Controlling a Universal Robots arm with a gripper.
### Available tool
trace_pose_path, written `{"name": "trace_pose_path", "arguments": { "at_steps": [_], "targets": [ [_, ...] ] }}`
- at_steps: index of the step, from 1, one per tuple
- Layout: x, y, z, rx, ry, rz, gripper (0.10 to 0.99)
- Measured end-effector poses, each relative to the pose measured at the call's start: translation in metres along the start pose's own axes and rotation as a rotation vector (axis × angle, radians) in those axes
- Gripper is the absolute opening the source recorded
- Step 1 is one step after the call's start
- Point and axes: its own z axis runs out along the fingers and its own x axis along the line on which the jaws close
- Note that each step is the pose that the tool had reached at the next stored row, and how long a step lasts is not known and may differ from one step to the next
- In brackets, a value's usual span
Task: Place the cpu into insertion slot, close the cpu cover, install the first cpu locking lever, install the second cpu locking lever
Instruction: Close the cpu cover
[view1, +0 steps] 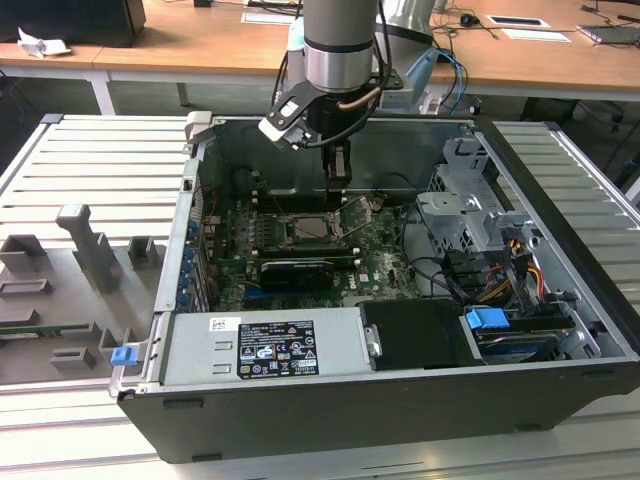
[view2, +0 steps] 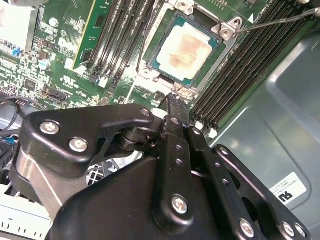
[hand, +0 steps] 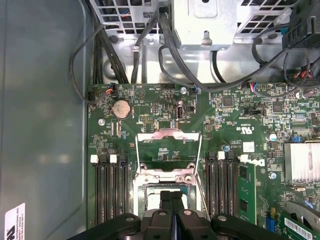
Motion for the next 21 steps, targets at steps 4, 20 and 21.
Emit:
{"name": "trace_pose_path", "arguments": {
  "at_steps": [4, 20, 21],
  "targets": [
    [0.0001, 0.0044, 0.0003, 0.004, -0.0001, 0.000, 0.106],
    [0.0013, 0.0080, 0.0006, 0.007, -0.0001, 0.000, 0.106],
    [0.0015, 0.0080, 0.0006, 0.007, -0.0002, 0.000, 0.106]
  ]
}}
